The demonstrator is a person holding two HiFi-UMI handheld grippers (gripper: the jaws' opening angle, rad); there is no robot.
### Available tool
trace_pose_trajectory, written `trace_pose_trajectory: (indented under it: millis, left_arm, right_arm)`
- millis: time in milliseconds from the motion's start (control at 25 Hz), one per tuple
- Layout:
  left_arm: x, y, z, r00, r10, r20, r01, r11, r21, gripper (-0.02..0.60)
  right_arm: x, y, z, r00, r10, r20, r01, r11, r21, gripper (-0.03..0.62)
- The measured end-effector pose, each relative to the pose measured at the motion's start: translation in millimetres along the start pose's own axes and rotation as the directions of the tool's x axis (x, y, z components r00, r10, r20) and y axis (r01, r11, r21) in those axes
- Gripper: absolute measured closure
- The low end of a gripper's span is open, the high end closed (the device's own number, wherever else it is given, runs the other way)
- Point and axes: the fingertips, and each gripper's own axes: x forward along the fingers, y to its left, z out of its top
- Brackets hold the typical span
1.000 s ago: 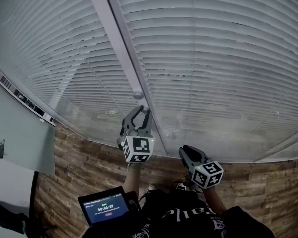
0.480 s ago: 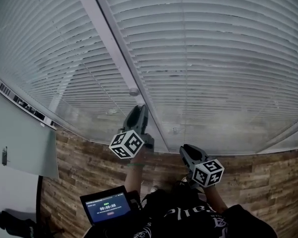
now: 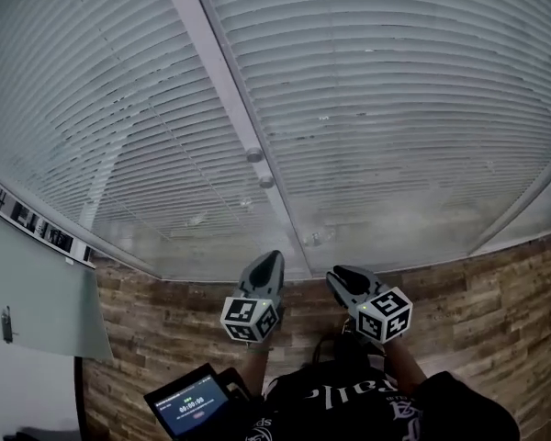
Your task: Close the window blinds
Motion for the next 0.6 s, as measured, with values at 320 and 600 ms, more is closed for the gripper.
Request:
trace_pose_trajectory:
  millis: [320, 600]
  left_arm:
    - [-151, 7, -36, 0.998, -0.061, -0.011, 0.060, 0.996, -0.063, 0.577]
    - [-243, -1, -71, 0.991, -0.122, -0.052, 0.114, 0.985, -0.130, 0.577]
  right_arm:
    - [-17, 122, -52, 0.996, -0.055, 0.064, 0.055, 0.998, 0.005, 0.511]
    - [-54, 207, -114, 0.989, -0.145, 0.030, 0.144, 0.989, 0.024, 0.511]
